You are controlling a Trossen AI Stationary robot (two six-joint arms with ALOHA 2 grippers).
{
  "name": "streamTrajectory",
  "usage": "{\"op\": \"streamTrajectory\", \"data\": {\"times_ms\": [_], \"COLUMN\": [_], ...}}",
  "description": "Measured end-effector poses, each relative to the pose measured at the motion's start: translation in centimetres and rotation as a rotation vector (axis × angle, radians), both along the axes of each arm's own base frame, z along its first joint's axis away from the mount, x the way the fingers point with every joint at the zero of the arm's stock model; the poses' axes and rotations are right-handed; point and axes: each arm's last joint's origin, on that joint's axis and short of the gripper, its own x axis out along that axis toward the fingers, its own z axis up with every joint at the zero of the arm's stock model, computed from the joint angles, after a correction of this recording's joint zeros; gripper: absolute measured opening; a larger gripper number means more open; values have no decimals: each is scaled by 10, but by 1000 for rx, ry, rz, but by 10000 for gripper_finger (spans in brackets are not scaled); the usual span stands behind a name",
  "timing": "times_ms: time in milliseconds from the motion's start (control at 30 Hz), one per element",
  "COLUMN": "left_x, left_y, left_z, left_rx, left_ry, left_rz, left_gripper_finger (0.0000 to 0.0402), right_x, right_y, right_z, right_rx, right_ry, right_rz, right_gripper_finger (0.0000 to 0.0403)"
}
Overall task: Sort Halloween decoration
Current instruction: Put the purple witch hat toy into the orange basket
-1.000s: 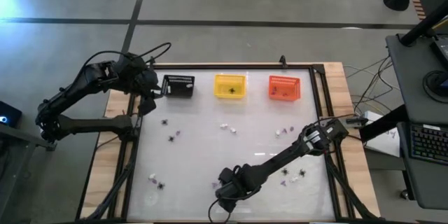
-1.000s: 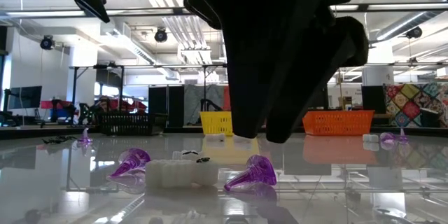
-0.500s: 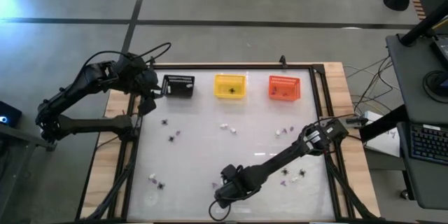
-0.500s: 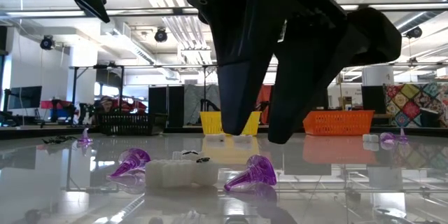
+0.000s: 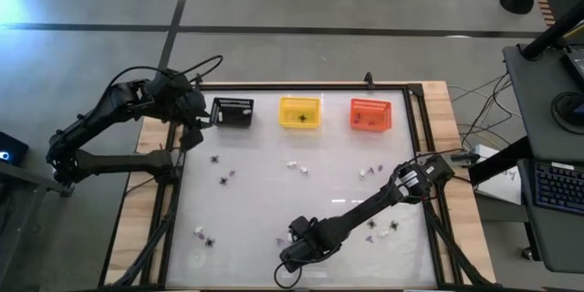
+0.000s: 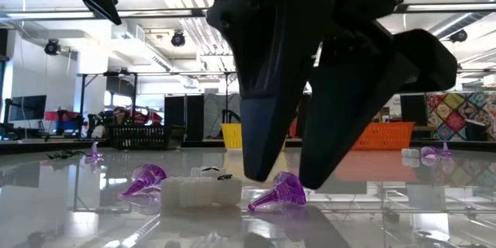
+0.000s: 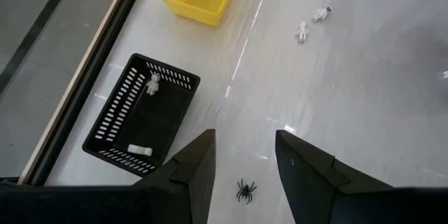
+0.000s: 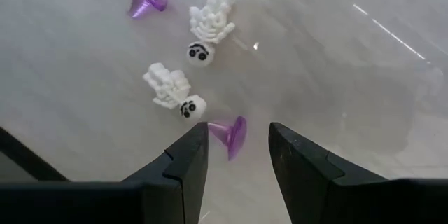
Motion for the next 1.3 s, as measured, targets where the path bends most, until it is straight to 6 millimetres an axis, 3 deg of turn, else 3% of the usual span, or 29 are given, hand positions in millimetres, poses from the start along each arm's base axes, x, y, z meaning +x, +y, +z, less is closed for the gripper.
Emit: {"op": "streamTrajectory", "data": {"times_ms": [333,833,1300], "left_x": [0,0,-2], "left_y": [0,0,-1], "left_z": [0,0,1], "left_rx": [1,0,3], "left_ry": [-1,0,-6], "left_rz": [-1,1,2], "left_gripper_finger": [132,132,132], "right_x": [-1,2,-14], "right_y": [0,2,-6], "right_z": [-3,-10,10], "right_rx": [17,57,-24], "right_ry": [12,-39,81], "right_rz": [10,5,-1], "right_gripper_finger": [131,13,8]}}
